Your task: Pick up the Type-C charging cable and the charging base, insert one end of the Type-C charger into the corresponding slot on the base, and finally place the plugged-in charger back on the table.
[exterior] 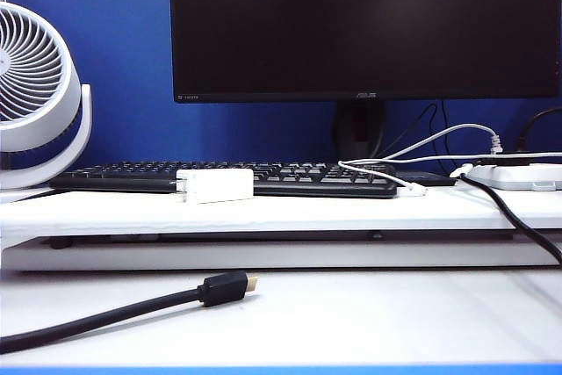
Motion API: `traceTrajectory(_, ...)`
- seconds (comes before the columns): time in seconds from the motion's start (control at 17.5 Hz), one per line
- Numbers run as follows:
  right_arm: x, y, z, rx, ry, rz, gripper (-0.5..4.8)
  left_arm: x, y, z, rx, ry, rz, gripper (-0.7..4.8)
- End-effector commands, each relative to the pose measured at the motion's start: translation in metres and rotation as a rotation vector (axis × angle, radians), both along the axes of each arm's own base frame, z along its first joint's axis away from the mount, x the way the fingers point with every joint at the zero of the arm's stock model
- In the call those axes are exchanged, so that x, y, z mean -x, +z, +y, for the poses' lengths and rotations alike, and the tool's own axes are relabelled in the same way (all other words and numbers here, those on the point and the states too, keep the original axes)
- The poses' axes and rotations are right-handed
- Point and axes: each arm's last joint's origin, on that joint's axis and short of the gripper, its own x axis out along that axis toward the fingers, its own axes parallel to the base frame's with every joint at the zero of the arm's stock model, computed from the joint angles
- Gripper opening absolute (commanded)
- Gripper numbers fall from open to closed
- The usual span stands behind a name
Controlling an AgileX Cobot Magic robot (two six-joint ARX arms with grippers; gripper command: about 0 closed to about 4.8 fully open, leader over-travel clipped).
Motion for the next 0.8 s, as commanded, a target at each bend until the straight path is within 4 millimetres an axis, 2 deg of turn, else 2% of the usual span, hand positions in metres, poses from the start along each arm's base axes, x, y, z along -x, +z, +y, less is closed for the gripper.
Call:
traceTrajectory(0.06,0.000,-0.002,0.000,0.001,0.000,0.005,-0.05,0.000,-0.001,0.000,0.003,-0.005,0.011,-0.05)
traceTrajectory(0.29,-0.001,0.002,0.000,-0.011,-0.002,-0.026,-0.06,0.000,0.002,0.000,0.017,-0.004,-0.028,-0.05)
traceTrajectory(0.34,0.000,0.016,0.000,-0.063,-0.007,-0.099,-0.05,0.000,0.017,0.000,0.054,-0.002,-0.148,-0.05)
traceTrajectory(0.4,0.002,0.026,0.000,-0.066,-0.011,-0.135,-0.05,0.001,0.027,0.000,0.080,0.017,-0.183,-0.05)
traceTrajectory(0.57,0.009,0.053,-0.001,-0.073,-0.017,-0.213,-0.06,0.005,0.046,0.003,0.173,0.115,-0.215,-0.05)
traceTrajectory(0.8,0.024,0.097,-0.004,-0.088,-0.062,-0.342,-0.05,0.006,0.091,0.005,0.181,0.182,-0.302,-0.05)
